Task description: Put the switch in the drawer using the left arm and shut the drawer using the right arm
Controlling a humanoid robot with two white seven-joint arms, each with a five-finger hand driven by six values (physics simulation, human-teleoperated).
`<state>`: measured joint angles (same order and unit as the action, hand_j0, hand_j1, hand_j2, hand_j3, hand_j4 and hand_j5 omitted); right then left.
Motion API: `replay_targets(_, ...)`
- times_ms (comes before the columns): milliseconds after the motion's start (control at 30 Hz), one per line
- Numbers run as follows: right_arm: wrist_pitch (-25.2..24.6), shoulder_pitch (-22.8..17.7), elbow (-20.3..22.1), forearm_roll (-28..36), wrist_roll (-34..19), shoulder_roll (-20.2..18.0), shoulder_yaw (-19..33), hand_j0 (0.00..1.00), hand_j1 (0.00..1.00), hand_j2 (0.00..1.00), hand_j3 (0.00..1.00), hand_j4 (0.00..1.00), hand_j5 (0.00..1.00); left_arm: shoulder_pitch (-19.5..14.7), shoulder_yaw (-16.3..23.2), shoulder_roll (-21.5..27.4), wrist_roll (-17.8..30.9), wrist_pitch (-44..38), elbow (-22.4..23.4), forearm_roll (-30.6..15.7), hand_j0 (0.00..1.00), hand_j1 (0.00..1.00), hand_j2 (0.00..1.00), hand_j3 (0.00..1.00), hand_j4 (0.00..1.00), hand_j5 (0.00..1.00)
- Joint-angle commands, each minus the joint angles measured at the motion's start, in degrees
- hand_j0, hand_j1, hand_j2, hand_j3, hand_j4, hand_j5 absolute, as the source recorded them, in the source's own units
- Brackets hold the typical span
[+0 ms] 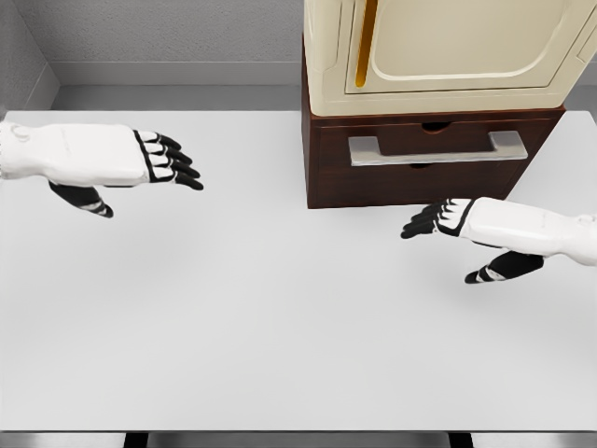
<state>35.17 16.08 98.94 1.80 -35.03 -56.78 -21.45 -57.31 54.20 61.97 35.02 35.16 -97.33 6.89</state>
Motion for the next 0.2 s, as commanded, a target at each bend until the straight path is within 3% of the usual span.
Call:
replay_targets(0,-0.17,0.0,0.11,0.48,0.03,-0.09,0.0,1.0,1.0,1.0,1.0,1.0,1.0,0.0,0.38,-0.45,-0.02,-0.16,-0.22,-0.21,1.0,1.0,1.0,1.0,1.0,1.0)
replay_targets(167,-0.17,-0.7,0.11,0.48,0.03,-0.17,-0.08,1.0,1.0,1.0,1.0,1.0,1.0,0.09,0.47,-0.45,-0.02,-0.16,0.04,-0.04,1.0,1.0,1.0,1.0,1.0,1.0)
